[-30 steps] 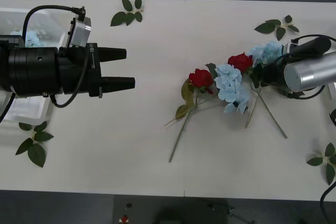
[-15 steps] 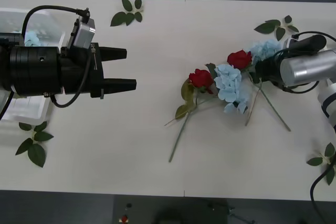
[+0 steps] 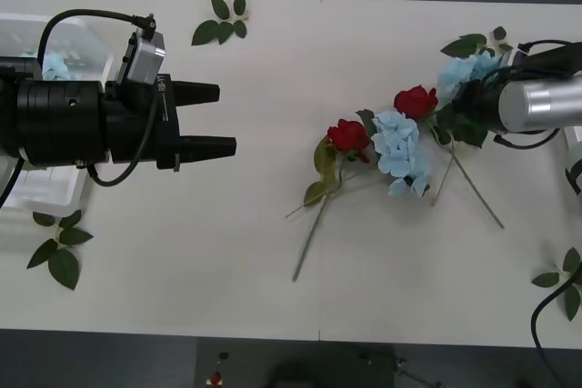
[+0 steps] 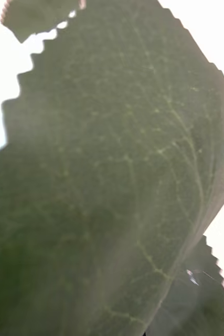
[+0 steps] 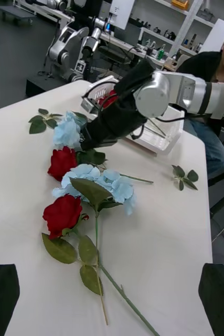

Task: Put the red flowers into the right box and the blue flowers into the left box

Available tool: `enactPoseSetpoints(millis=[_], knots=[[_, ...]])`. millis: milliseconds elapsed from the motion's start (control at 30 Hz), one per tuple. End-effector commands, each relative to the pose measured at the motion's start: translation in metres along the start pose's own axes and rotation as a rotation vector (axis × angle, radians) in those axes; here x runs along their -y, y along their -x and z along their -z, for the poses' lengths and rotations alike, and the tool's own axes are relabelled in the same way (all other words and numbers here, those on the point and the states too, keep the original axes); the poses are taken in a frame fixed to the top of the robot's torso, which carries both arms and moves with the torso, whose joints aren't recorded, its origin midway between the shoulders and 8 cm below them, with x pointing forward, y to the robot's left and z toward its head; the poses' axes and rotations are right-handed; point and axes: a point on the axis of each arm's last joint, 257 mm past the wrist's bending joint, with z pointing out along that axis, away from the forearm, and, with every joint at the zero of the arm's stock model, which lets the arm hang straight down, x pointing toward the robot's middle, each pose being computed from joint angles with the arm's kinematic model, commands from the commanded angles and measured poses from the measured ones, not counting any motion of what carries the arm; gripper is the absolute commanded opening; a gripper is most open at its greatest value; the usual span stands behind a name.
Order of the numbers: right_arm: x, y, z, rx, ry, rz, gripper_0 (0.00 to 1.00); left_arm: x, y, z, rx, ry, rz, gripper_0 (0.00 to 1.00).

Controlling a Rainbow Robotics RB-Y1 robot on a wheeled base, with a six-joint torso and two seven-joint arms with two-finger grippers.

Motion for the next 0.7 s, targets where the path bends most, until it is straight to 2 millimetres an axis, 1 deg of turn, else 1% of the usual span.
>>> enactPoseSetpoints(millis=[33,67,133,167,200,233,300,433,500,533,600,633,700], knots=[[-0.02,0.059,0.036,0.066,0.076,0.095,0.0,0.004,0.014,0.003,-0.008,-0.008,-0.044,1.0],[-0.021,0.061,0.039,0.061,0.085,0.099,0.0,0.004,0.014,0.003,-0.008,-0.008,-0.044,1.0],[-0.022,0.073,0.056,0.047,0.12,0.114,0.0,0.004,0.014,0.003,-0.008,-0.008,-0.044,1.0],[-0.023,0.076,0.06,0.045,0.132,0.118,0.0,0.004,0.014,0.003,-0.008,-0.008,-0.044,1.0],[-0.023,0.082,0.071,0.042,0.154,0.14,0.0,0.004,0.014,0.003,-0.008,-0.008,-0.044,1.0],[-0.024,0.086,0.075,0.044,0.163,0.147,0.0,0.004,0.014,0.003,-0.008,-0.008,-0.044,1.0],[-0.028,0.094,0.091,0.041,0.223,0.157,0.0,0.004,0.014,0.003,-0.008,-0.008,-0.044,1.0],[-0.039,0.103,0.114,0.045,0.36,0.155,0.0,0.004,0.014,0.003,-0.008,-0.008,-0.044,1.0],[-0.05,0.105,0.129,0.068,0.452,0.21,0.0,0.004,0.014,0.003,-0.008,-0.008,-0.044,1.0],[-0.052,0.105,0.132,0.076,0.472,0.226,0.0,0.004,0.014,0.003,-0.008,-0.008,-0.044,1.0],[-0.065,0.107,0.147,0.126,0.562,0.313,0.0,0.004,0.014,0.003,-0.008,-0.008,-0.044,1.0],[-0.069,0.108,0.151,0.14,0.588,0.329,0.0,0.004,0.014,0.003,-0.008,-0.008,-0.044,1.0],[-0.086,0.102,0.168,0.173,0.699,0.388,0.0,0.004,0.014,0.003,-0.008,-0.008,-0.044,1.0]])
